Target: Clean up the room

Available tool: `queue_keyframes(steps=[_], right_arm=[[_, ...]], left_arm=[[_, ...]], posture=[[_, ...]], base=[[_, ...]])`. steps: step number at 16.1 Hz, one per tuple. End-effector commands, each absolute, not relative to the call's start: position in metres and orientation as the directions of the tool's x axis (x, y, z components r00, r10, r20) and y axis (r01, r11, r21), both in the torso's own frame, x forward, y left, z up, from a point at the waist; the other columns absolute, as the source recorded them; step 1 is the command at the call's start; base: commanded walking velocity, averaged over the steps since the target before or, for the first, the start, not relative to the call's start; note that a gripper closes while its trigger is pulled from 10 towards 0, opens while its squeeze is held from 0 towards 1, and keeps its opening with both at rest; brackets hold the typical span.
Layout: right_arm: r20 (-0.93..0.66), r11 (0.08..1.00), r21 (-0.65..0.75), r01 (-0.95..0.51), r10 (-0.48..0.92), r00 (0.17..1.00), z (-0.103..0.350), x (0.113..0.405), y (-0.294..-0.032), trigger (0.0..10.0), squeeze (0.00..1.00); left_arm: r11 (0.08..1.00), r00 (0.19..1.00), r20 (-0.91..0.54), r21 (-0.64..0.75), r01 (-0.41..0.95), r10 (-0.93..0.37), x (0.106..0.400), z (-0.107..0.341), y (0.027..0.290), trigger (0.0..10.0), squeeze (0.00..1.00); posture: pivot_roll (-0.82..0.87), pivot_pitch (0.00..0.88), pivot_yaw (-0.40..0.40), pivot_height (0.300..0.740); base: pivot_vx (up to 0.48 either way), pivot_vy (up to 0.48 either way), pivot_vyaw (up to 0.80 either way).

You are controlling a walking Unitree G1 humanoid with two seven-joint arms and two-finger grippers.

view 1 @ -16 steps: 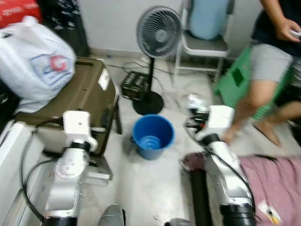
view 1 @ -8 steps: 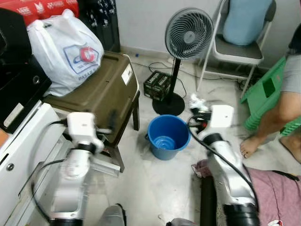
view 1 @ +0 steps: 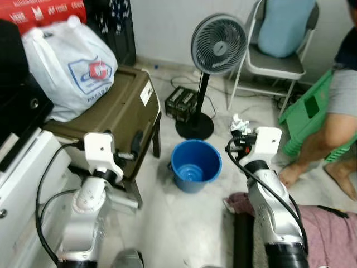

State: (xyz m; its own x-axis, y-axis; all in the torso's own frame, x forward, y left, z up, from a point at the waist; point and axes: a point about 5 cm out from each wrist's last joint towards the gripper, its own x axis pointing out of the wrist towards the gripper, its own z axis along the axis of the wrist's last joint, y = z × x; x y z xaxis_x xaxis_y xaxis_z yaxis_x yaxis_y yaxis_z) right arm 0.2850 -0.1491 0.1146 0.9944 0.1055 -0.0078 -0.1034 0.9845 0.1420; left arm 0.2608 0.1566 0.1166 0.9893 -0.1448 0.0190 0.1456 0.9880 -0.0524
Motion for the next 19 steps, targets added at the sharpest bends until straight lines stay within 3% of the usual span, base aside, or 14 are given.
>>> queue_keyframes(steps=[1,10,19], right_arm=[[-0.012,0.985,0.140,-0.105,0.108,0.994,0.1143,0.2850,-0.1486,10.0,0.00],[-0.006,0.984,0.137,-0.110,0.112,0.994,0.1150,0.2862,-0.1479,10.0,0.00],[0.005,0.986,0.112,-0.127,0.127,0.992,0.1164,0.2873,-0.1451,10.0,0.00]], left_arm=[[0.987,0.988,0.028,-0.049,0.151,-0.149,0.2603,0.1201,0.1559,10.0,0.00],[0.988,0.989,0.032,-0.044,0.145,-0.144,0.2604,0.1206,0.1550,10.0,0.00],[0.992,0.992,0.030,-0.027,0.125,-0.125,0.2621,0.1202,0.1550,10.0,0.00]], posture=[[0.03,0.096,-0.074,0.740],[0.03,0.090,-0.079,0.740],[0.03,0.086,-0.082,0.740]], base=[[0.315,0.000,0.00],[0.320,0.000,0.00],[0.000,0.000,0.27]])
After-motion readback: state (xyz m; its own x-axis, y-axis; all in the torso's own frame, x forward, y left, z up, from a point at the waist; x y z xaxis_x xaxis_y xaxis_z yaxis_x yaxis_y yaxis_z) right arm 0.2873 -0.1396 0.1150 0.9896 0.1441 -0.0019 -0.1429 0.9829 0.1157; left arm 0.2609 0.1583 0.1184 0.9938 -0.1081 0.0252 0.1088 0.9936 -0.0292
